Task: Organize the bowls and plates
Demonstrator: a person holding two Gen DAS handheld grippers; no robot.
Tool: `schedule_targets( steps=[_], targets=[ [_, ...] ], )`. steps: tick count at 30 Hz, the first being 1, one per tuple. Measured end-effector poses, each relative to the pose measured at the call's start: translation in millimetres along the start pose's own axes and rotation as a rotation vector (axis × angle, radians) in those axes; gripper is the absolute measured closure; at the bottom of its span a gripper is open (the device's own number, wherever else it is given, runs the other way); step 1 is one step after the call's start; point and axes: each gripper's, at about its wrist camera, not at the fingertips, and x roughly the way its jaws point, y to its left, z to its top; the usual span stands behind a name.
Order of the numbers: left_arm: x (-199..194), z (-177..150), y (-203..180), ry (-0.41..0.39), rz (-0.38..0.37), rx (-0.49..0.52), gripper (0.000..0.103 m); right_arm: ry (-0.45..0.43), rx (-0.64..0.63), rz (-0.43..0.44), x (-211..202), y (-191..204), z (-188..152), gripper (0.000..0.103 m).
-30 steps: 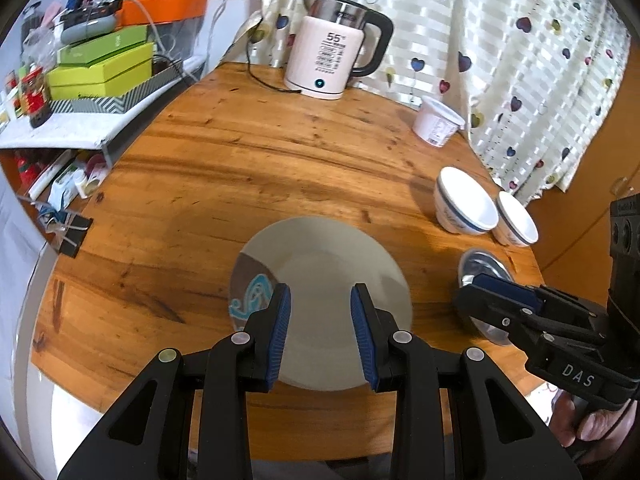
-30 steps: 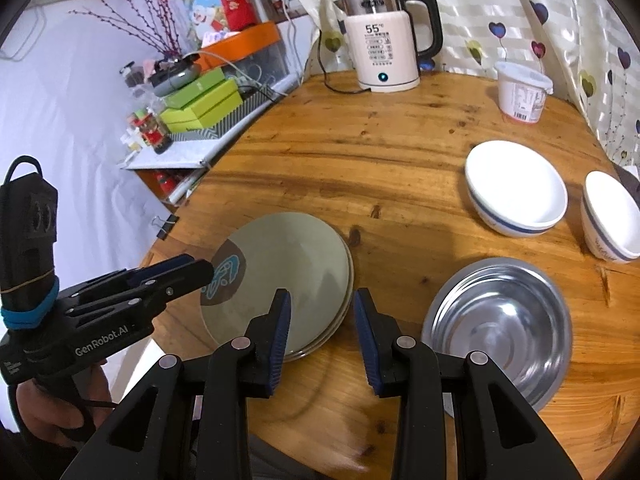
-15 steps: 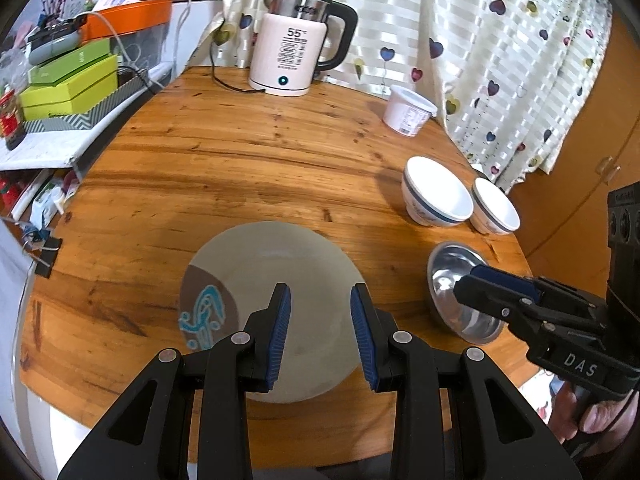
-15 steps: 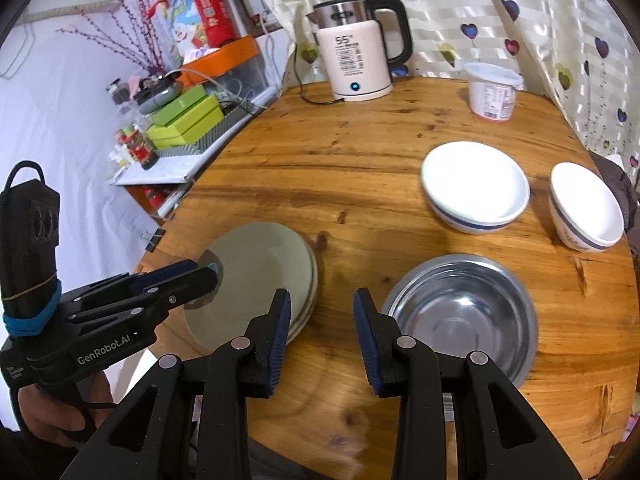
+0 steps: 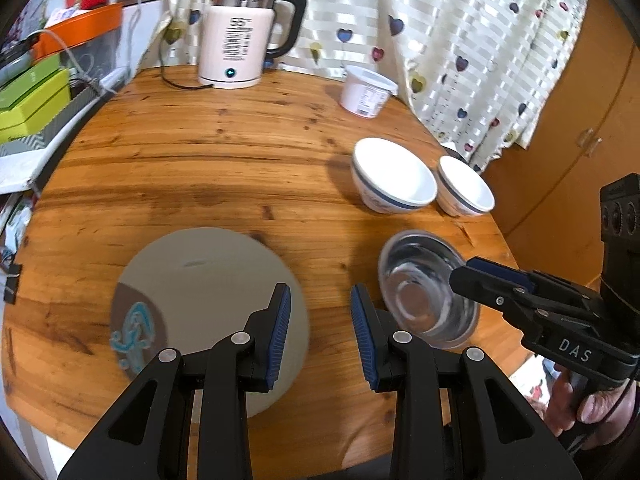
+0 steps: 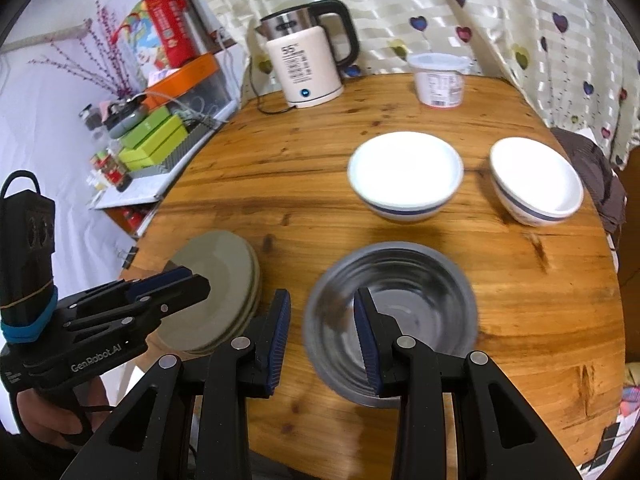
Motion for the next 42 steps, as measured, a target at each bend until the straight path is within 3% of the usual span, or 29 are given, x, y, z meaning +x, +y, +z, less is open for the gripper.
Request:
schedule_targets(
  steps=[16, 42],
  targets=[
    [42, 9, -32, 0.083, -0.067, 0.041, 0.071, 0.006, 0.127, -0.088, -8, -68, -11, 0.071],
    [84, 8, -35, 0.175, -0.088, 0.030, 0.068, 0.074, 0.178, -0.091, 21, -89, -17, 0.072]
  ],
)
